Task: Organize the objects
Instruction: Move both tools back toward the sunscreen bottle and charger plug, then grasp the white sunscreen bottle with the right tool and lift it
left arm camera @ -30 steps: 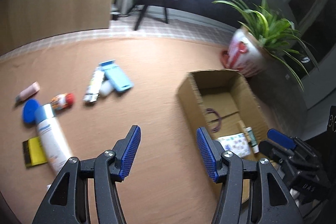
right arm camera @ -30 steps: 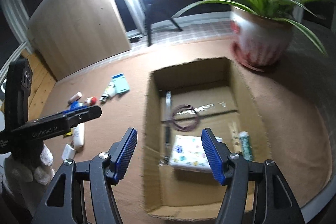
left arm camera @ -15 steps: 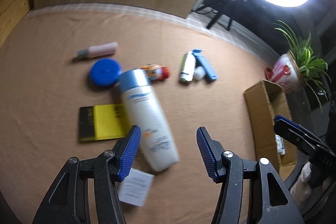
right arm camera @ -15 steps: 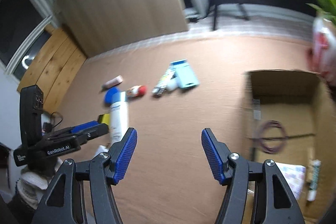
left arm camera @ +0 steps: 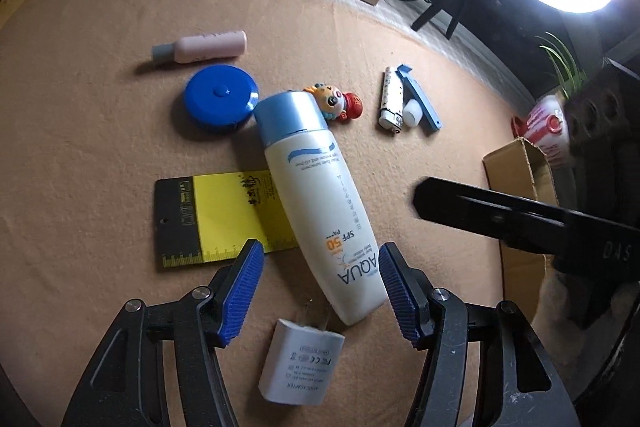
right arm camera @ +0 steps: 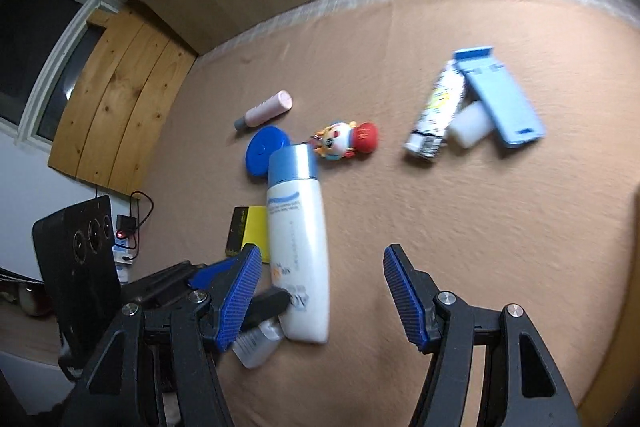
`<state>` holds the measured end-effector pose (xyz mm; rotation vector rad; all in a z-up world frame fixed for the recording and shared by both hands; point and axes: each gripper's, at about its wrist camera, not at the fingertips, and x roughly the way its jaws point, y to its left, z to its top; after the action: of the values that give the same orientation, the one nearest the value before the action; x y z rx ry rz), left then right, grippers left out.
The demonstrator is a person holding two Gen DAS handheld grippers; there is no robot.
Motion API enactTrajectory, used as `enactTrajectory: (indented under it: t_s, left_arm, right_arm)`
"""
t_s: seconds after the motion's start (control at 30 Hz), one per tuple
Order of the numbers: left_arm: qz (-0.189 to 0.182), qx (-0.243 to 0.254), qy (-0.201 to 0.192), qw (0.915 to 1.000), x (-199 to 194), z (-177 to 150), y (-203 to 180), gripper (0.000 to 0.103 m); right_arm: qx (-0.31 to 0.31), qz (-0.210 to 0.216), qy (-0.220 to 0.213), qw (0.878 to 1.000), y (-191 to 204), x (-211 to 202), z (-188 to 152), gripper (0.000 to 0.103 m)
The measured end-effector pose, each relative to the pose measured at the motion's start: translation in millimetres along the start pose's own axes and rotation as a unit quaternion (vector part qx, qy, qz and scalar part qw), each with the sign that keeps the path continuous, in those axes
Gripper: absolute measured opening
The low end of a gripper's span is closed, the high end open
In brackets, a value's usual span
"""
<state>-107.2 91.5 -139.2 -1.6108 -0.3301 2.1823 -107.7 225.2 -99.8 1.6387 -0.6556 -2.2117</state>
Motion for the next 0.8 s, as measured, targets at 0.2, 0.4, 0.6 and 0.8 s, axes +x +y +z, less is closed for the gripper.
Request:
enactTrajectory:
  t_s: [0.2,0.4,0.6,0.8]
  left_arm:
    - [-0.015,0.000,0.005,0.9999,8,4,-1,0.064]
    - [-0.029,-0.006,0.005,0.9995,11,7,-1,0.064]
    - [-0.036,-0.002,0.004,0.9994,13,8,-6,0.062]
    - [-0.036,0.006,-0.002,0.9993,9,5,-14,0.062]
  right_arm:
    - [0.000,0.006,0.026,1.000,5,24,6,0.060]
    - [-0.003,0.017,0.047,0.999,9,37,8,0.053]
    - [-0.002,0.019,0.062,0.998,10,45,4,0.040]
    - [0.004,0.014,0.049,0.999,11,36,0,0.039]
